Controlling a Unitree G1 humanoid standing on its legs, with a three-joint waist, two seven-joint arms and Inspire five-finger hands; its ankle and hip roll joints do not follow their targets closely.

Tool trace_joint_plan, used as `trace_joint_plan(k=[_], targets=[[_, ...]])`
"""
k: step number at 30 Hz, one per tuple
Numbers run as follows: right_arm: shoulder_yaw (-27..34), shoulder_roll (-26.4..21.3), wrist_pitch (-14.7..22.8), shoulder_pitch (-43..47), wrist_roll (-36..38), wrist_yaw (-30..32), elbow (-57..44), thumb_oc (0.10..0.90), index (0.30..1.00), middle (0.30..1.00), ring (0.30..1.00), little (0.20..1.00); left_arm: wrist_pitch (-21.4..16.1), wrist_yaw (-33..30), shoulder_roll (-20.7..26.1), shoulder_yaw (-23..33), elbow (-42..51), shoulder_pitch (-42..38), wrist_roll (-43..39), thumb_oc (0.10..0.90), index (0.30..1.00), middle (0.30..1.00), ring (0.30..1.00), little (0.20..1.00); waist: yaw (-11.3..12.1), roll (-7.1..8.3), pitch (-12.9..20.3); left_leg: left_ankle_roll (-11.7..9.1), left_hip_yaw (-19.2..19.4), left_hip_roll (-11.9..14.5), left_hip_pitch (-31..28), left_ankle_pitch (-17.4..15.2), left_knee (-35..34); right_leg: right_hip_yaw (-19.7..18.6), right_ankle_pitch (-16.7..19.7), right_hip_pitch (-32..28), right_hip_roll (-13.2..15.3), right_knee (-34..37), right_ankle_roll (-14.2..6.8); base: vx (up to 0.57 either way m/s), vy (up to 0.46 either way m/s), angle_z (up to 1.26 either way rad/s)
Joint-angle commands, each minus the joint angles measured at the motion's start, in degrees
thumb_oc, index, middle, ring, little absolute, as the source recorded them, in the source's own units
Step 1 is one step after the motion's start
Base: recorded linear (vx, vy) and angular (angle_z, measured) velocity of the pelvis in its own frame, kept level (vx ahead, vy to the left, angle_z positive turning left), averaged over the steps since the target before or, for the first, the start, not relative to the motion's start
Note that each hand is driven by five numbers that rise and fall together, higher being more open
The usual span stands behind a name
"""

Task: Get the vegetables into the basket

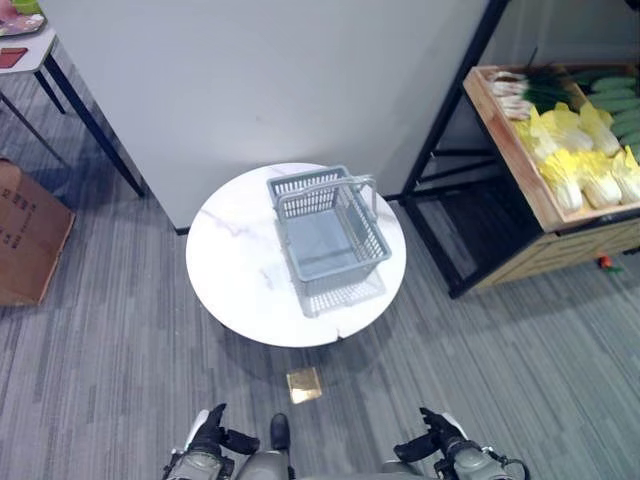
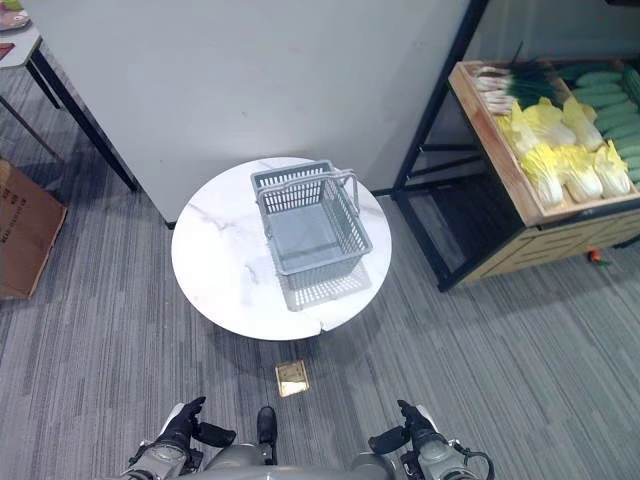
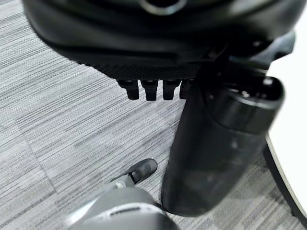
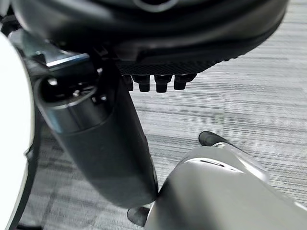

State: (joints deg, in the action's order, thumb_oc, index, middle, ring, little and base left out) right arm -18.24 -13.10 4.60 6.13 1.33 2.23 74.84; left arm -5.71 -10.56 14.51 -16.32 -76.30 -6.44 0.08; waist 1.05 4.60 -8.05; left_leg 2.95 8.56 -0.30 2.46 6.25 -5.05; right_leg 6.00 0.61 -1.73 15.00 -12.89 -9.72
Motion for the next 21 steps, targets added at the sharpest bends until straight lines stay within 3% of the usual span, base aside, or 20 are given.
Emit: trace_joint_plan(k=[1,2,3,7,10,12,16,21], targets=[[-1.8,-1.7,-0.8,-0.1,-1.0,-0.1,0.1,0.9,1.0,1.0,1.0,1.0,0.0,0.0,0.4,0.2,-1.4,1.8,1.6,0.9,1.0,1.0,1.0,1.0,0.5,0.47,-0.9,-3.3,-2.7,2.2,3.3,-4.0,5.2,-2.4,9.7,2.2,-1.3,3.2,-1.3,0.04,0.13,0.03],[-1.8,-1.7,-0.8,0.0,-1.0,-0.1,0.1,0.9,1.0,1.0,1.0,1.0,0.0,0.0,0.4,0.2,-1.4,1.8,1.6,0.9,1.0,1.0,1.0,1.0,0.6,0.49,-0.9,-3.3,-2.7,2.2,3.3,-4.0,5.3,-2.4,9.7,2.2,-1.3,3.2,-1.3,0.07,0.241,0.02],[-2.4,-1.1,-0.7,0.4,-1.0,-0.3,-0.3,0.9,1.0,1.0,1.0,1.0,0.4,0.6,0.7,0.3,-1.8,1.8,1.6,0.9,1.0,1.0,1.0,1.0,0.6,-0.11,-1.5,-2.1,-2.7,1.9,2.0,-4.8,5.1,-1.8,10.7,4.2,-1.8,-2.9,-0.9,0.05,0.187,0.0],[-3.0,-1.1,-0.7,0.9,-1.0,-0.4,-1.6,0.9,1.0,1.0,1.0,1.0,0.6,1.6,0.6,0.9,-2.1,2.1,0.5,0.9,1.0,1.0,1.0,1.0,0.6,-0.44,-2.1,-1.8,-2.1,1.9,-0.5,-5.3,3.8,1.2,10.9,6.6,-1.1,-4.5,-0.5,0.11,0.14,-0.11],[-2.9,-1.0,-0.7,1.3,-0.9,-0.4,-2.2,0.9,1.0,1.0,1.0,1.0,1.2,3.0,0.2,4.0,-4.4,3.0,-3.2,0.9,1.0,1.0,1.0,1.0,0.5,-0.27,-2.0,-2.6,-1.8,2.8,-2.0,-5.6,2.8,3.7,9.9,7.6,-0.5,1.6,-0.8,0.12,-0.066,-0.21],[-2.5,-0.8,-0.8,1.7,0.1,-0.8,-2.5,0.9,1.0,1.0,1.0,1.0,1.4,4.7,0.0,7.9,-5.9,3.2,-8.9,0.9,1.0,1.0,1.0,1.0,-0.3,0.05,-2.1,-3.8,-2.7,3.5,-3.3,-6.0,2.5,2.1,10.1,8.4,-0.6,8.0,-1.4,0.18,-0.165,-0.14],[-2.7,-0.9,-1.2,1.0,-0.4,-1.6,-2.6,0.9,1.0,1.0,1.0,1.0,1.4,5.2,0.0,9.1,-6.9,3.9,-9.2,0.9,1.0,1.0,1.0,1.0,-0.3,0.59,-1.7,-4.8,-2.9,3.9,-4.4,-6.6,2.7,1.7,9.2,7.1,-0.9,10.7,-1.6,0.12,-0.139,0.21],[-3.1,-2.4,-1.2,0.8,-1.5,-1.8,-1.5,0.9,1.0,1.0,1.0,1.0,1.7,6.6,-2.1,8.8,-7.6,4.7,-8.7,0.9,1.0,1.0,1.0,1.0,-0.4,-1.22,1.1,-8.7,-2.9,8.3,-4.2,-3.7,0.1,4.4,7.4,3.6,-5.0,17.7,0.1,0.09,-0.253,0.05]])
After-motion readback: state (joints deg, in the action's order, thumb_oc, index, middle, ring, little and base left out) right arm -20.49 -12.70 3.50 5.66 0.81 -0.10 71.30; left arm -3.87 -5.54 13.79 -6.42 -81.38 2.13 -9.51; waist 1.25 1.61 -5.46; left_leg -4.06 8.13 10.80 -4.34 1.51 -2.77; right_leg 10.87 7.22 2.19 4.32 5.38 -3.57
